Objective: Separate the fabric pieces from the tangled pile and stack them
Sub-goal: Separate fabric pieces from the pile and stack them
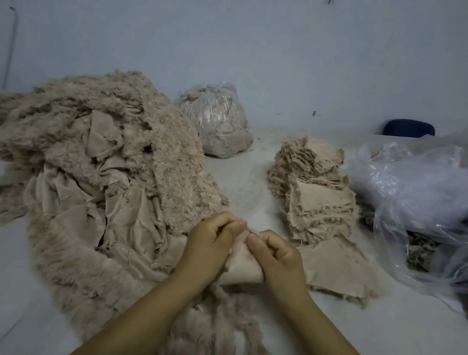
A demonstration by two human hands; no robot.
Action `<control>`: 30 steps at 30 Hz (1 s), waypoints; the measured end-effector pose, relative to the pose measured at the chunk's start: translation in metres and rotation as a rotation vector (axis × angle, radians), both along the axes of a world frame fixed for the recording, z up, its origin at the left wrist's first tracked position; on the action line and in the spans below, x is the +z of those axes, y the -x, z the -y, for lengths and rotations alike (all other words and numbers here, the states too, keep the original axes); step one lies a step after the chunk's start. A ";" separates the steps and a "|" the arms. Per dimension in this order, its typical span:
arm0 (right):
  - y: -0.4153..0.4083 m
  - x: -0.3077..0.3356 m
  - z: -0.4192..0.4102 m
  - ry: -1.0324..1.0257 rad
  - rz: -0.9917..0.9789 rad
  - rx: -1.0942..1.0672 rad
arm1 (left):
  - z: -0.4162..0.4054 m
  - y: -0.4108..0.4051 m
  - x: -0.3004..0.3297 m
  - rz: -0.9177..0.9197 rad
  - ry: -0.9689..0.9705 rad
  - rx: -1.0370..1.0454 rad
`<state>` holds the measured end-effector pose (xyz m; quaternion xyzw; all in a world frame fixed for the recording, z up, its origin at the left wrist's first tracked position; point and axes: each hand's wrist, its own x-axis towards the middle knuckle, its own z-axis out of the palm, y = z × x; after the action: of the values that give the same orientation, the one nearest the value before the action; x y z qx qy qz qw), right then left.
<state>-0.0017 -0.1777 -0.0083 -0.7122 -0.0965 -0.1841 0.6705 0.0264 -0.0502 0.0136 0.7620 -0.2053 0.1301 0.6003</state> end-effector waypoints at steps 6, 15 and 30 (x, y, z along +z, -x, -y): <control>-0.004 -0.003 0.001 -0.270 -0.029 -0.250 | 0.001 -0.001 0.000 -0.422 0.548 0.079; -0.008 0.001 -0.008 -0.136 -0.080 -0.423 | 0.018 0.015 -0.017 -0.092 -0.031 -0.007; 0.003 0.017 0.025 0.049 -0.239 -0.249 | -0.009 -0.001 -0.014 -0.073 -0.157 0.022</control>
<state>-0.0043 -0.2027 0.0084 -0.7515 0.0682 -0.1774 0.6317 0.0277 -0.0410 -0.0007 0.8131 -0.1847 0.0924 0.5443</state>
